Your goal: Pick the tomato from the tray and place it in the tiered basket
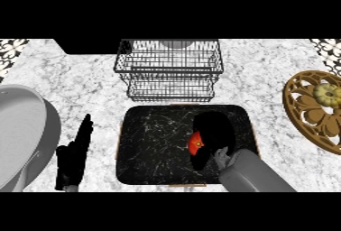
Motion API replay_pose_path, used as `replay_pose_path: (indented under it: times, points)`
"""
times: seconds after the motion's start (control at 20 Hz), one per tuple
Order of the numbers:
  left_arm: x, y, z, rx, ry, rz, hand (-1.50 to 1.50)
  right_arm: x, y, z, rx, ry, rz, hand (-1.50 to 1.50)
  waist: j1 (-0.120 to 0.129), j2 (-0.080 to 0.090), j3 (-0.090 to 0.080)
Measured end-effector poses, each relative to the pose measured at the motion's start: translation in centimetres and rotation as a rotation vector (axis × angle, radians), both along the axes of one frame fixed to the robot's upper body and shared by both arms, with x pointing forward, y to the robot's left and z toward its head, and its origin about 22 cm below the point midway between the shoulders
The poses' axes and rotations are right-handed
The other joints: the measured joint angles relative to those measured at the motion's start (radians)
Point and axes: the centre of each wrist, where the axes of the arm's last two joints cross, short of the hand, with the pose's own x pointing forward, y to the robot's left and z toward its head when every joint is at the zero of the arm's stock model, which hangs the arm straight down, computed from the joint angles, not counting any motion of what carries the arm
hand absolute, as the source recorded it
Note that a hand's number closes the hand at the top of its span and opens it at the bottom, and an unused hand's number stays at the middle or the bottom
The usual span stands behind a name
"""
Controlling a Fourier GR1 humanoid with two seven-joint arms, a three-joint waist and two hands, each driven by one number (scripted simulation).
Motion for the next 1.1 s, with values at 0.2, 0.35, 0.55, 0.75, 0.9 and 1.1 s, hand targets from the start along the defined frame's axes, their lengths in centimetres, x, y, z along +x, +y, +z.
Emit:
replay_pose_path:
  times: [0.2,0.35,0.55,0.75,0.9,1.1]
  points:
    - [-0.3,-0.2,-0.2,0.006,-0.004,-0.001,0.00,1.2,-6.8,1.3,0.055,-0.046,0.035,1.50,-0.005,0.002,0.001]
    - [-0.3,-0.3,-0.3,0.005,-0.003,0.003,0.00,1.3,-9.3,3.8,0.167,-0.100,0.021,1.50,-0.012,0.001,0.002]
    - [-0.5,0.1,-0.5,0.003,-0.004,0.014,0.00,0.8,-11.5,8.2,0.345,-0.202,-0.021,1.50,-0.021,-0.002,0.002]
    - [-0.6,-0.2,-0.9,0.008,-0.016,0.013,0.00,-0.4,-12.9,13.5,0.474,-0.343,-0.035,1.50,-0.025,-0.004,0.002]
    - [-0.5,-0.1,-0.7,0.003,-0.015,0.011,0.00,-1.5,-14.3,17.7,0.501,-0.455,-0.017,1.50,-0.019,-0.004,0.002]
    - [-0.1,-0.3,-0.6,0.004,-0.008,0.001,0.00,-3.1,-14.7,22.4,0.491,-0.533,0.005,1.50,-0.009,-0.002,0.001]
